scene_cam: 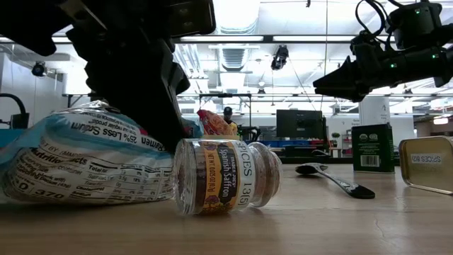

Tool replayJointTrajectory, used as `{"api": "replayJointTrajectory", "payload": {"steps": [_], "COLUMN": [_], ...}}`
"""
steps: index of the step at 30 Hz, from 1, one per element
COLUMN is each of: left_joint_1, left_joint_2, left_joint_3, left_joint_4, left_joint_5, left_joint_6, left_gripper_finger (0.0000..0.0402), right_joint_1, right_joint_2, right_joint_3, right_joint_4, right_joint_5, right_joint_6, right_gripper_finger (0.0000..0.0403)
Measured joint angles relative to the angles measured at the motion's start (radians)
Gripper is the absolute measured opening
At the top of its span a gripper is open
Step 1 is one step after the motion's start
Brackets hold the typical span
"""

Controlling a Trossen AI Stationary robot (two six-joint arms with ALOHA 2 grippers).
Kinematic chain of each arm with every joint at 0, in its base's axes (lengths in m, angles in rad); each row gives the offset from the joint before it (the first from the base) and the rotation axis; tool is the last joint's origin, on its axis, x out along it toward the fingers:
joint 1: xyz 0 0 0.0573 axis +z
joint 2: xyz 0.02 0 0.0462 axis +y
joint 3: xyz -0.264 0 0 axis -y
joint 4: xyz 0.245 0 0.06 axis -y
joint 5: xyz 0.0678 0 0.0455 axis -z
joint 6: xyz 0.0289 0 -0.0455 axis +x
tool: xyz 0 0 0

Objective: Pick & Place Food Item
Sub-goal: Put the blue noodle pack into the yellow bin

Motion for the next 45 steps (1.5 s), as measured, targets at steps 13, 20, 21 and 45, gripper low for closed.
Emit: {"api": "replayJointTrajectory", "payload": {"steps": [13, 20, 21, 45], "left_joint_1": [0.046, 0.079, 0.086, 0.322], "left_joint_2": [-0.031, -0.094, -0.103, -0.209], "left_joint_3": [0.000, 0.000, 0.000, 0.002], "left_joint_4": [-0.020, -0.063, -0.064, -0.047], "left_joint_5": [0.000, -0.005, -0.008, -0.011], "left_joint_6": [-0.109, -0.171, -0.185, -0.353], "left_gripper_finger": [0.0006, 0.0006, 0.0006, 0.0006], "right_joint_1": [0.000, 0.000, 0.000, 0.000], "right_joint_2": [0.000, 0.000, 0.000, 0.000], "right_joint_3": [0.000, 0.000, 0.000, 0.000], "right_joint_4": [0.000, -0.002, -0.001, -0.003], "right_joint_5": [0.000, 0.000, 0.000, 0.000], "right_joint_6": [0.000, 0.000, 0.000, 0.000], "right_gripper_finger": [0.0247, 0.0246, 0.0247, 0.0246]}}
